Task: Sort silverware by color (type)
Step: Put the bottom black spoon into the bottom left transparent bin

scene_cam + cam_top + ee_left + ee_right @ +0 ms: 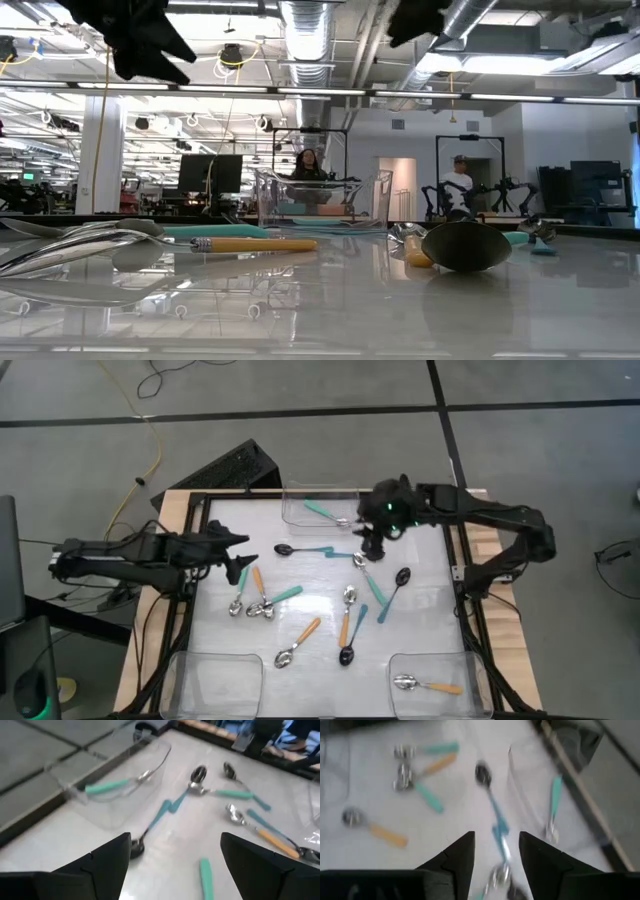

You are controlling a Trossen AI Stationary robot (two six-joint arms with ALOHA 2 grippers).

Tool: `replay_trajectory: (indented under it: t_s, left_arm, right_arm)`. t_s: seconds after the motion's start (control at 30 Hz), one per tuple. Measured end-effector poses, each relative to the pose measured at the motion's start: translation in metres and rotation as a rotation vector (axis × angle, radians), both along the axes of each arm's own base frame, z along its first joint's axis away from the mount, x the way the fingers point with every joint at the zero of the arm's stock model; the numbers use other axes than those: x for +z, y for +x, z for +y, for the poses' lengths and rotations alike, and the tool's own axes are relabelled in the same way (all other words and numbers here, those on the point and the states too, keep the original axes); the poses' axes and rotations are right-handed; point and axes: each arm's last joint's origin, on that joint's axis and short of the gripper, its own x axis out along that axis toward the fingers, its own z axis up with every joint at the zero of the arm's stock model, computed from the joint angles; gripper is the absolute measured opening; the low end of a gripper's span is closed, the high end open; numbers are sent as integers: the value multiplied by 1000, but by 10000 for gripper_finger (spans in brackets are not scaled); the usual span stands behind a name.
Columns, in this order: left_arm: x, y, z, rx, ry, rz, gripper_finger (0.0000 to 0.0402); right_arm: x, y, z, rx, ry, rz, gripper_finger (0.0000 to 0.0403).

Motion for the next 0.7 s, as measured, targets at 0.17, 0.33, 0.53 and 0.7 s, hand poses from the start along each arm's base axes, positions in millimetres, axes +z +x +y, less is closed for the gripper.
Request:
replay_trajectory:
  t_s: [0.17, 0.33, 0.53, 0.7]
  left_arm:
    - [-4, 3, -1, -14, -69, 41, 293]
    - [-6, 4, -3, -49, -97, 60, 293]
    - [-6, 4, -2, -36, -83, 60, 293]
    - [-6, 4, -2, -39, -76, 62, 293]
  right_arm:
    - [-22, -7, 30, -108, 17, 196, 173]
    - [-63, -4, 53, -150, 17, 282, 171]
    - [-111, -2, 62, -216, 66, 277, 171]
    - [-145, 1, 59, -236, 117, 218, 171]
